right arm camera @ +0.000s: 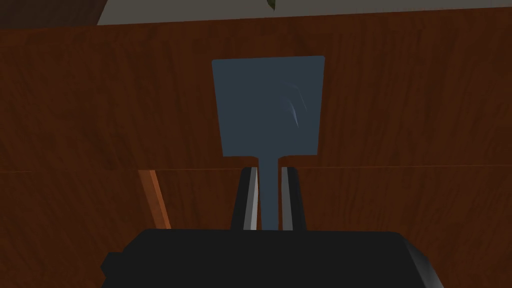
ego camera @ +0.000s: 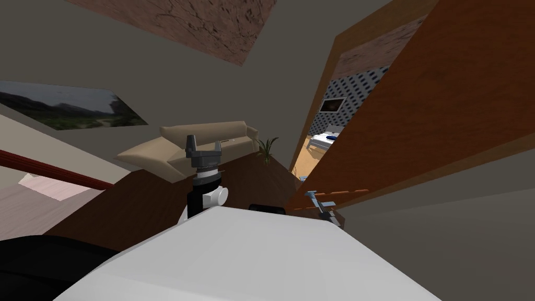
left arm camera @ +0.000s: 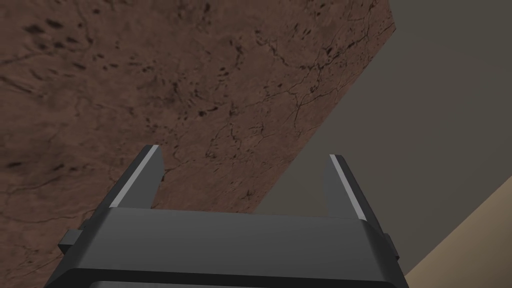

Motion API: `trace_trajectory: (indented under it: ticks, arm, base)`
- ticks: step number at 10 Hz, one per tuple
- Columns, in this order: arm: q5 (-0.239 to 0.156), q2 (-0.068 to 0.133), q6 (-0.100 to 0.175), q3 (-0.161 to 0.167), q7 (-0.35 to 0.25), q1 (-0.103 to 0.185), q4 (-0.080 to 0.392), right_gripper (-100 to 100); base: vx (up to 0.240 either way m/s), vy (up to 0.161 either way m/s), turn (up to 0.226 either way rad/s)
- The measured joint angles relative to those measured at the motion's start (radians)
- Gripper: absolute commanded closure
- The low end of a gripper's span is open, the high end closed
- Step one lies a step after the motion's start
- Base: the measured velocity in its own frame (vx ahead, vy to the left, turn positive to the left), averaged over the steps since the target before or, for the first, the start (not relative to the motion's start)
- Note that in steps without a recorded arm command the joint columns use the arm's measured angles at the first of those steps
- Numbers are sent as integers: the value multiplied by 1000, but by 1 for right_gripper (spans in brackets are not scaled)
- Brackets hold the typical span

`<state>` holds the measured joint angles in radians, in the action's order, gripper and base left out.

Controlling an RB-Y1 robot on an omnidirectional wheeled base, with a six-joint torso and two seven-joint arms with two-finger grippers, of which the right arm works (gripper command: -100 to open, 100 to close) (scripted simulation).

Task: Pull the door open

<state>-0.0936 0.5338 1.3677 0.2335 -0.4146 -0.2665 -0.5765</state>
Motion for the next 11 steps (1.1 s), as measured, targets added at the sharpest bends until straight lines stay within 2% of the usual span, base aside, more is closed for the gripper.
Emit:
trace_trajectory:
  ticks: [2,3,4,5,6,8,9,10,11]
  arm:
    - [5,-6,20,6,0,12,30,100]
    - [10,-14,53,11,-2,37,86,100]
    - [15,-18,65,17,-3,35,92,-100]
    - [13,-17,70,17,-2,12,72,-100]
    - [12,-18,89,17,-2,10,91,-100]
    - [9,-14,113,16,-1,-24,78,-100]
    - [8,-14,123,16,-1,-27,88,-100]
    - [9,-18,144,18,-2,-19,120,-100]
    - [7,-15,165,17,-3,-31,132,-100]
  base:
    - [77,163,28]
    - [42,116,42]
    - [-32,15,-200]
    - [-61,-47,-180]
    - [-64,-76,-146]
    - [-62,-85,-112]
    - [-35,-87,-133]
    - [-51,-127,-203]
    - [-54,-157,-103]
